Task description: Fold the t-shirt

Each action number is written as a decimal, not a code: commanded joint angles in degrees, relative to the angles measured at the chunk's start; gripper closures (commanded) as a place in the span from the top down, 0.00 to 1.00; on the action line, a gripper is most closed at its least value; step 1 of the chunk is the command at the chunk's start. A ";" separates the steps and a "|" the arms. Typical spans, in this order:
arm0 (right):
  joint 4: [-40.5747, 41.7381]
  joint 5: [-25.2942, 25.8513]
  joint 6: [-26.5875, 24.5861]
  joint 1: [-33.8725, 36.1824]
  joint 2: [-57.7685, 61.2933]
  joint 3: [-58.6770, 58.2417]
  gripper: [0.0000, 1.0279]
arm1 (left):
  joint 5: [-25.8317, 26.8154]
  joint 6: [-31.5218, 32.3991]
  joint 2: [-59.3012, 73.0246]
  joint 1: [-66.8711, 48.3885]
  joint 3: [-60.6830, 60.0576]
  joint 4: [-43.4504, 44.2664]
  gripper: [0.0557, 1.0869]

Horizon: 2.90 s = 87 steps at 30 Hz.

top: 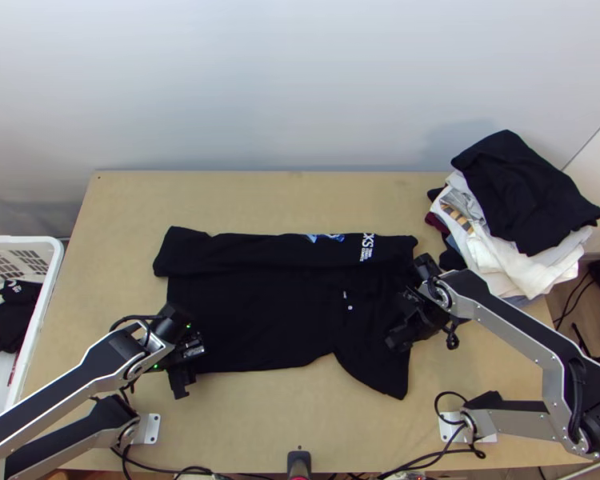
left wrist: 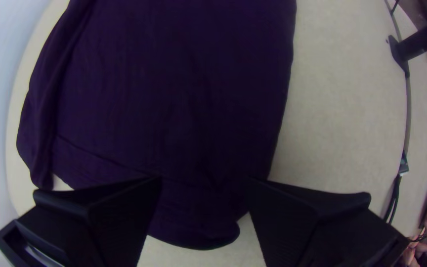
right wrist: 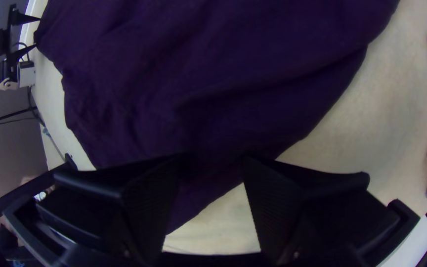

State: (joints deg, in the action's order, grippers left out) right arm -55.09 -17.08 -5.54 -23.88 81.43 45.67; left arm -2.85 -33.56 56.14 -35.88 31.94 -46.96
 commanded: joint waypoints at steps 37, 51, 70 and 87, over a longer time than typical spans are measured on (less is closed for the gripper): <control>-9.33 -15.09 -4.04 19.04 -0.66 11.99 0.03 | 13.66 -8.54 3.01 35.53 12.79 -1.91 0.04; -9.51 -18.08 -2.55 20.54 12.18 28.16 0.03 | 14.72 -8.01 21.03 38.95 26.33 3.98 0.04; -11.53 -17.99 -0.17 20.54 26.68 44.51 0.03 | 14.19 -16.45 44.23 38.69 44.78 4.33 0.04; -11.35 -13.59 0.00 18.17 27.56 46.00 0.82 | 11.29 -12.49 51.26 36.84 51.99 5.39 0.96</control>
State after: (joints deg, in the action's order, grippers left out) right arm -66.52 -32.84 -5.52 -4.84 108.66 90.52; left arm 9.19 -49.12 106.91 1.52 82.41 -42.48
